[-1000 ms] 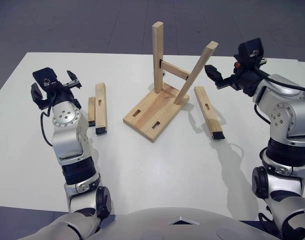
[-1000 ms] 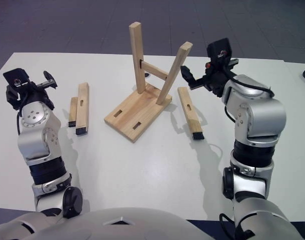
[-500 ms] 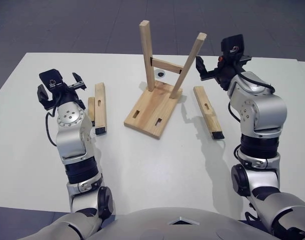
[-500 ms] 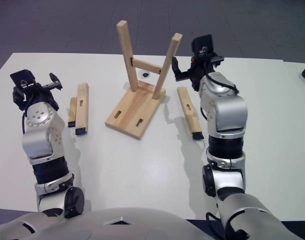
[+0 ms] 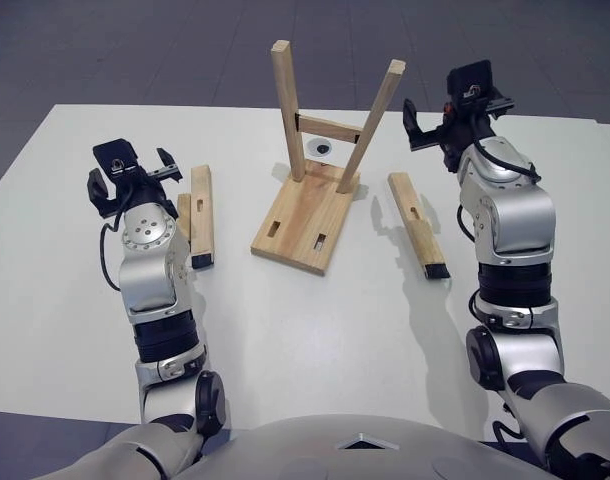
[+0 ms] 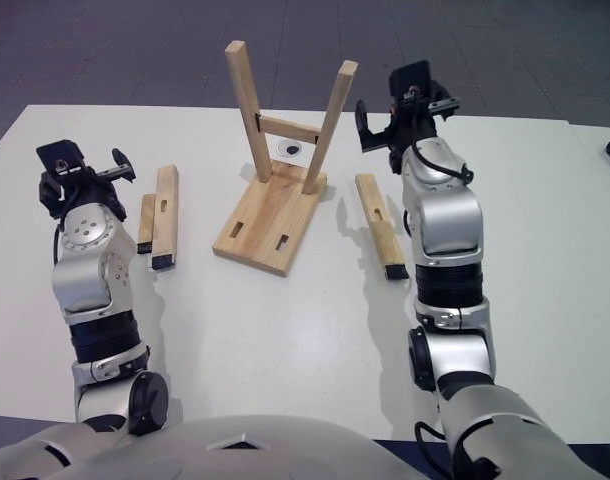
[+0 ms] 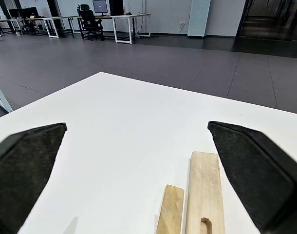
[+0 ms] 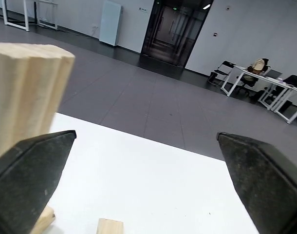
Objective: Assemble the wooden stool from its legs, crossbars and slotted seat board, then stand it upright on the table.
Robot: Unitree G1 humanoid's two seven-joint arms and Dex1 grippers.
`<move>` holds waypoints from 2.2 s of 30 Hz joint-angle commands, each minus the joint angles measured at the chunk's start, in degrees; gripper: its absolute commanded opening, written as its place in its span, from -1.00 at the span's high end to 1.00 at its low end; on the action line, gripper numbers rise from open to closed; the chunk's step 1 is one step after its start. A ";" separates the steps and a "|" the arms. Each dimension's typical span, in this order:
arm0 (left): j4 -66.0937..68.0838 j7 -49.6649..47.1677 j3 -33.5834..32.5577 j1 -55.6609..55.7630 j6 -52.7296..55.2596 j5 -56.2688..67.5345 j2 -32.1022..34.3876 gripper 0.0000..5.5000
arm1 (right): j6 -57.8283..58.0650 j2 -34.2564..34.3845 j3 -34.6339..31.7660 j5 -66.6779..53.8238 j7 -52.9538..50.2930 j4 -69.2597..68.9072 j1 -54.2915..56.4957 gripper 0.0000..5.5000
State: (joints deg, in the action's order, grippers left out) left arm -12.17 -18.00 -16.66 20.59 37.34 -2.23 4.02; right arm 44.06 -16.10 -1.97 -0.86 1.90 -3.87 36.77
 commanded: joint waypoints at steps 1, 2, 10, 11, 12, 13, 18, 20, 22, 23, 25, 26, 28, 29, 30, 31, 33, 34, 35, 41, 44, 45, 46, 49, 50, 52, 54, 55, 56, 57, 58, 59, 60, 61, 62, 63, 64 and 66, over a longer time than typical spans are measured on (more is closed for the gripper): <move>0.90 0.48 0.64 1.29 -0.19 -0.30 0.53 -0.96 | -3.69 2.66 1.10 1.60 -1.80 4.91 3.03 -0.95; 0.99 0.56 0.70 1.33 -0.17 -0.31 0.59 -0.96 | -4.90 3.52 1.68 1.54 -1.59 5.62 3.73 -0.95; 1.98 1.15 0.73 1.34 -0.20 -0.47 0.93 -0.96 | -8.38 3.81 2.36 3.04 -1.39 7.26 3.58 -0.95; 2.09 1.15 0.65 1.23 -0.24 -0.46 0.98 -0.96 | -8.29 3.56 2.11 3.19 -1.56 7.56 3.38 -0.95; 2.19 1.15 0.59 1.19 -0.29 -0.44 1.05 -0.96 | -8.22 3.46 1.97 3.37 -1.80 7.99 3.32 -0.95; 2.27 1.15 0.56 1.23 -0.30 -0.41 1.16 -0.96 | -8.27 3.55 1.89 3.56 -2.02 8.50 3.43 -0.95; 1.89 1.56 -0.47 0.83 -0.80 -0.55 3.07 -0.96 | -5.44 0.94 1.18 3.19 1.33 8.53 0.36 -0.95; 1.61 3.30 -2.66 0.73 -2.44 0.75 5.35 -0.96 | -0.85 0.23 -2.58 0.38 3.01 7.80 -3.60 -0.95; 1.48 5.39 -4.52 0.56 -4.44 0.72 9.28 -0.96 | 1.52 -0.98 -4.57 -1.35 5.07 4.91 -7.55 -0.95; 1.82 7.15 -5.54 0.45 -5.11 1.38 11.12 -0.96 | 2.40 -1.30 -4.73 -2.63 6.78 1.99 -9.15 -0.95; 3.63 13.71 -6.31 -0.64 -2.50 4.64 14.61 -0.96 | 4.18 -1.28 -3.82 -5.42 10.04 -4.88 -10.92 -0.95; 4.87 16.62 -5.36 -1.74 -0.51 5.21 16.23 -0.96 | 4.88 -0.71 -3.83 -6.36 10.41 -7.51 -11.20 -0.95; 6.84 20.39 -2.80 -3.74 2.51 5.28 18.20 -0.96 | 6.20 0.77 -4.44 -8.05 10.27 -10.70 -11.11 -0.95; 8.10 21.71 -1.74 -4.53 3.17 5.47 18.41 -0.96 | 6.54 1.66 -4.72 -9.00 10.12 -12.22 -11.29 -0.95; 9.13 22.51 -0.99 -5.09 3.83 5.46 18.49 -0.96 | 6.80 2.40 -4.78 -9.72 9.94 -13.41 -11.53 -0.95; 9.75 23.84 0.43 -6.15 4.42 5.34 18.57 -0.95 | 7.18 2.86 -4.54 -10.15 9.77 -14.50 -11.92 -0.96; 9.69 24.59 2.96 -8.42 4.56 3.72 18.91 -0.87 | 7.76 3.55 -4.16 -10.67 9.18 -16.25 -12.72 -0.96; 9.64 24.96 4.09 -9.46 4.61 3.06 19.08 -0.82 | 8.13 3.96 -4.15 -11.07 8.97 -17.21 -13.06 -0.96; 9.67 25.16 5.12 -10.27 4.68 2.50 19.21 -0.88 | 8.48 4.38 -4.20 -11.45 8.77 -18.18 -13.32 -0.96; 14.23 27.13 9.78 -11.12 2.71 1.90 18.03 -0.96 | 10.50 6.11 -5.33 -13.12 7.00 -21.39 -14.56 -0.96; 17.43 28.19 12.68 -11.32 1.74 0.63 18.68 -0.96 | 11.09 6.40 -5.34 -13.44 6.35 -21.58 -14.83 -0.96; 18.62 28.39 13.63 -11.53 1.21 0.02 19.01 -0.96 | 11.12 6.52 -5.17 -13.44 6.17 -21.46 -14.83 -0.96; 19.74 28.55 14.12 -11.70 0.65 -0.29 19.21 -0.96 | 11.08 6.66 -4.90 -13.39 6.01 -21.29 -14.79 -0.96; 22.08 28.43 14.77 -12.21 -0.39 -1.17 19.99 -0.96 | 10.78 7.05 -3.87 -13.26 5.79 -20.91 -14.54 -0.96; 22.19 28.38 14.45 -12.55 -0.40 -1.11 20.09 -0.96 | 10.86 7.17 -3.64 -13.36 5.81 -20.95 -14.34 -0.96; 22.18 28.43 14.02 -13.29 -0.23 -0.96 20.43 -0.96 | 11.01 7.35 -3.35 -13.58 5.85 -21.27 -14.15 -0.96; 22.74 28.58 13.59 -13.87 0.07 -0.84 20.92 -0.89 | 11.08 7.39 -3.23 -13.76 5.87 -21.61 -14.12 -0.96; 23.24 28.65 13.33 -13.96 0.11 -0.80 21.18 -0.85 | 11.06 7.39 -3.21 -13.84 5.87 -21.68 -14.07 -0.96; 23.92 28.77 13.02 -13.87 0.07 -0.70 21.43 -0.79 | 11.01 7.45 -3.27 -13.91 5.80 -21.76 -14.03 -0.96; 24.56 28.92 12.65 -13.73 0.16 -0.48 21.59 -0.74 | 10.99 7.50 -3.40 -14.00 5.74 -21.85 -14.01 -0.96; 25.44 29.20 12.60 -13.48 0.10 -0.44 21.88 -0.67 | 10.98 7.57 -3.53 -14.03 5.56 -21.91 -14.01 -0.96; 26.00 29.49 12.51 -13.48 0.22 -0.26 22.01 -0.61 | 10.91 7.52 -3.64 -14.09 5.49 -21.77 -13.95 -0.96; 26.41 29.79 12.40 -13.61 0.42 -0.07 22.11 -0.56 | 10.83 7.50 -3.76 -14.16 5.39 -21.58 -13.84 -0.96; 26.56 30.15 12.22 -13.80 0.83 0.18 22.13 -0.50 | 10.73 7.49 -3.89 -14.23 5.31 -21.41 -13.77 -0.96; 26.46 30.78 11.87 -14.12 1.32 0.78 22.08 -0.46 | 10.63 7.53 -4.09 -14.29 5.10 -21.30 -13.71 -0.96; 26.24 31.24 11.73 -14.39 1.75 1.19 22.05 -0.35 | 10.54 7.53 -4.31 -14.35 4.97 -21.20 -13.68 -0.96; 26.03 31.89 11.66 -14.62 2.07 1.76 22.06 -0.32 | 10.50 7.54 -4.53 -14.43 4.78 -21.12 -13.64 -0.96; 25.34 32.88 11.77 -15.00 1.88 2.47 22.14 -0.18 | 10.40 7.47 -4.86 -14.53 4.51 -20.95 -13.46 -0.96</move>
State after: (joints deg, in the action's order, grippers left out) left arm 9.34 12.70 -6.49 11.47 33.62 0.08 26.72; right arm 54.27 -8.70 -6.19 -15.05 6.88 -24.91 22.38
